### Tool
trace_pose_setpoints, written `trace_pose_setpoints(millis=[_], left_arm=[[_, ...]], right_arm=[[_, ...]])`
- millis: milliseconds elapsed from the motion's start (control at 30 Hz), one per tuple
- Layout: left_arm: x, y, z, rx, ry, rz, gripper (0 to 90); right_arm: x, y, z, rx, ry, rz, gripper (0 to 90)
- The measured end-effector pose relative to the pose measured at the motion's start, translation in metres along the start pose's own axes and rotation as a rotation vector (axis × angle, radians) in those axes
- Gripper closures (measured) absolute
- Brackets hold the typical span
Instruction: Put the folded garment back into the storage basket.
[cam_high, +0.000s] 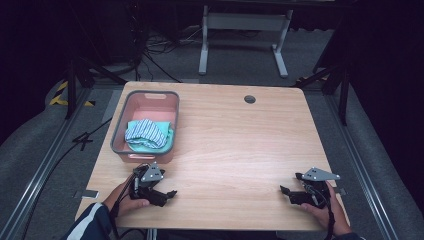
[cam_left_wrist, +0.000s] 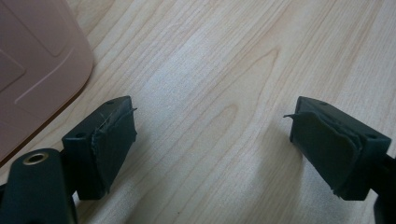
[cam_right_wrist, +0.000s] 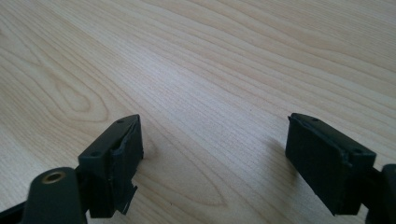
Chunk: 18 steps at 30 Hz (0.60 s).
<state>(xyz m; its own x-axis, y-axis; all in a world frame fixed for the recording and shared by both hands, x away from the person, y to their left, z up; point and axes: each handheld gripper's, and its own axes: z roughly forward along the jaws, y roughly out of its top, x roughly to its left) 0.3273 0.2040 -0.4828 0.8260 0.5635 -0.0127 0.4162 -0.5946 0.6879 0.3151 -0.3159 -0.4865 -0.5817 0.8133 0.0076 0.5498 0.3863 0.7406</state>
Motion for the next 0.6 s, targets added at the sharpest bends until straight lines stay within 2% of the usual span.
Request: trace_pose_setpoints(millis=[600], left_arm=[[0.0008, 0.0004, 0.0008, -0.001, -0.007, 0.001, 13.6]], right_arm=[[-0.0001, 0.0, 0.0, 0.001, -0.001, -0.001, 19.6]])
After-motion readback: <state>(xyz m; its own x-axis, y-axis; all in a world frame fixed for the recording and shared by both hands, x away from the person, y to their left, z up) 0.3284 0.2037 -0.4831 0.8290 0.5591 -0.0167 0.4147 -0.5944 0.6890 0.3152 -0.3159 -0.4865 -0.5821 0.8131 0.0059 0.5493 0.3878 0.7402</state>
